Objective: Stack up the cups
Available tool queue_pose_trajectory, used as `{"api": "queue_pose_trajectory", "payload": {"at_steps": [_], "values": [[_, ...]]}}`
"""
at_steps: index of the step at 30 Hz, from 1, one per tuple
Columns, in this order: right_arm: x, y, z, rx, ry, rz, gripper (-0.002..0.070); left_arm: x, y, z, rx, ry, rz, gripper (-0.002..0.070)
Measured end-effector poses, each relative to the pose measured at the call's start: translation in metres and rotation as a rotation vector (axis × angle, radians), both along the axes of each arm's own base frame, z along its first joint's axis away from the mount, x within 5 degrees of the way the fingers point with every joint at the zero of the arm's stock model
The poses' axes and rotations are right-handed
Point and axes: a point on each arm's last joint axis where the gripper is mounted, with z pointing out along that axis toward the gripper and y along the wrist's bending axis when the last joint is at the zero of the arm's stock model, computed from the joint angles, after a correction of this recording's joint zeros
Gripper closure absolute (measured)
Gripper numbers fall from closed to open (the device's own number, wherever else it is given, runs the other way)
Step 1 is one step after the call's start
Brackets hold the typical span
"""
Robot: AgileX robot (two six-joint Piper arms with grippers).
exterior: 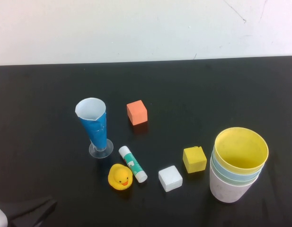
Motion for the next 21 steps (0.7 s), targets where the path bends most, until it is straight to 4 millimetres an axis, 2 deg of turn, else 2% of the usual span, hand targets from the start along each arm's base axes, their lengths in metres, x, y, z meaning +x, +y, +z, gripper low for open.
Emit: {"api": "queue_pose_trajectory", "payload": {"at_steps": [21], "values": [[-0.0002, -0.0002, -0.0005, -0.012, 0.007, 0.002, 0.0573, 0.0, 0.0005, -0.0007, 0.006, 0.006, 0.005, 0.0673]]}}
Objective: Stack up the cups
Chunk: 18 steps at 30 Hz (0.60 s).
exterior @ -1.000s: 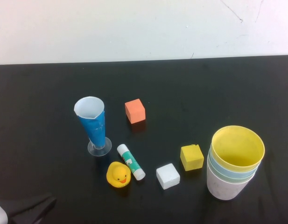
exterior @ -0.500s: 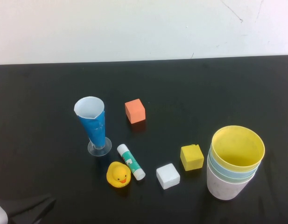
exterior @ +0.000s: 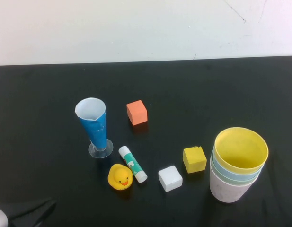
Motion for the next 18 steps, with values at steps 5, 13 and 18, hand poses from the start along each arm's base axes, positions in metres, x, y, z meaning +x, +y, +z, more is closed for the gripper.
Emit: {"api": "queue_pose_trajectory", "payload": {"at_steps": [5, 13, 18], "values": [[0.0, 0.0, 0.0, 0.0, 0.0, 0.0, 0.0573, 0.0, 0.0, 0.0, 0.0, 0.0, 0.0, 0.0673], [0.0, 0.0, 0.0, 0.0, -0.002, 0.0, 0.0573, 0.001, 0.001, -0.016, 0.058, 0.006, -0.001, 0.0673], [0.0, 0.0, 0.0, 0.0, -0.002, 0.0, 0.0574, 0.0, 0.009, -0.032, 0.023, 0.066, 0.086, 0.0673]]}}
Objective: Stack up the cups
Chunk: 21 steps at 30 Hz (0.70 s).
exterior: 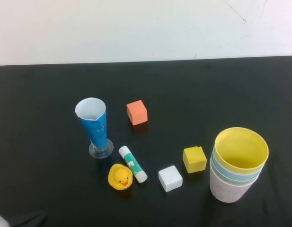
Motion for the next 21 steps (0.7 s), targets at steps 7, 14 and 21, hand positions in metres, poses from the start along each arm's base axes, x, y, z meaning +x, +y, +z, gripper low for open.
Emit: {"api": "queue_pose_trajectory", "payload": {"at_steps": [7, 14, 21], "values": [[0.0, 0.0, 0.0, 0.0, 0.0, 0.0, 0.0575, -0.005, 0.022, -0.012, -0.175, -0.022, 0.243, 0.0673], [0.0, 0.0, 0.0, 0.0, 0.0, 0.0, 0.0575, -0.014, 0.037, -0.035, -0.292, -0.232, 0.425, 0.0674], [0.0, 0.0, 0.0, -0.001, 0.0, 0.0, 0.0575, -0.019, 0.045, -0.057, -0.303, -0.31, 0.548, 0.0675]]}}
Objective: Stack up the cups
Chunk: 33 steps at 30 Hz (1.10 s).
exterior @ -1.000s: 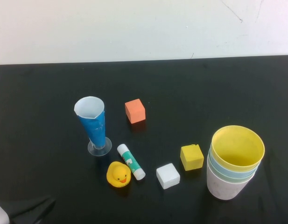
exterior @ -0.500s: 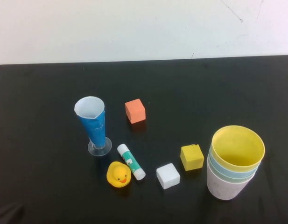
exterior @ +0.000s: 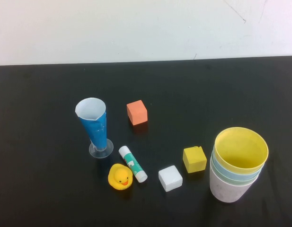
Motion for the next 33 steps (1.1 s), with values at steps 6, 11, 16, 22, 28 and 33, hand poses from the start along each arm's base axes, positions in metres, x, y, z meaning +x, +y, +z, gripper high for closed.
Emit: {"api": "queue_pose_trajectory", "payload": {"at_steps": [6, 11, 16, 22, 28, 33], "values": [[0.0, 0.0, 0.0, 0.0, 0.0, 0.0, 0.0575, -0.001, 0.002, -0.007, 0.0, 0.079, 0.036, 0.0675], [0.0, 0.0, 0.0, 0.0, 0.0, 0.0, 0.0575, -0.003, 0.002, -0.016, 0.0, 0.174, 0.043, 0.0675], [0.0, 0.0, 0.0, 0.0, 0.0, 0.0, 0.0575, -0.004, 0.002, -0.016, 0.002, 0.18, 0.042, 0.0675], [0.0, 0.0, 0.0, 0.0, 0.0, 0.0, 0.0575, -0.005, 0.002, -0.016, 0.018, 0.179, 0.039, 0.0676], [0.0, 0.0, 0.0, 0.0, 0.0, 0.0, 0.0576, -0.005, 0.002, -0.016, 0.022, 0.179, 0.038, 0.0676], [0.0, 0.0, 0.0, 0.0, 0.0, 0.0, 0.0576, -0.005, 0.002, -0.016, 0.022, 0.178, 0.038, 0.0676]]}}
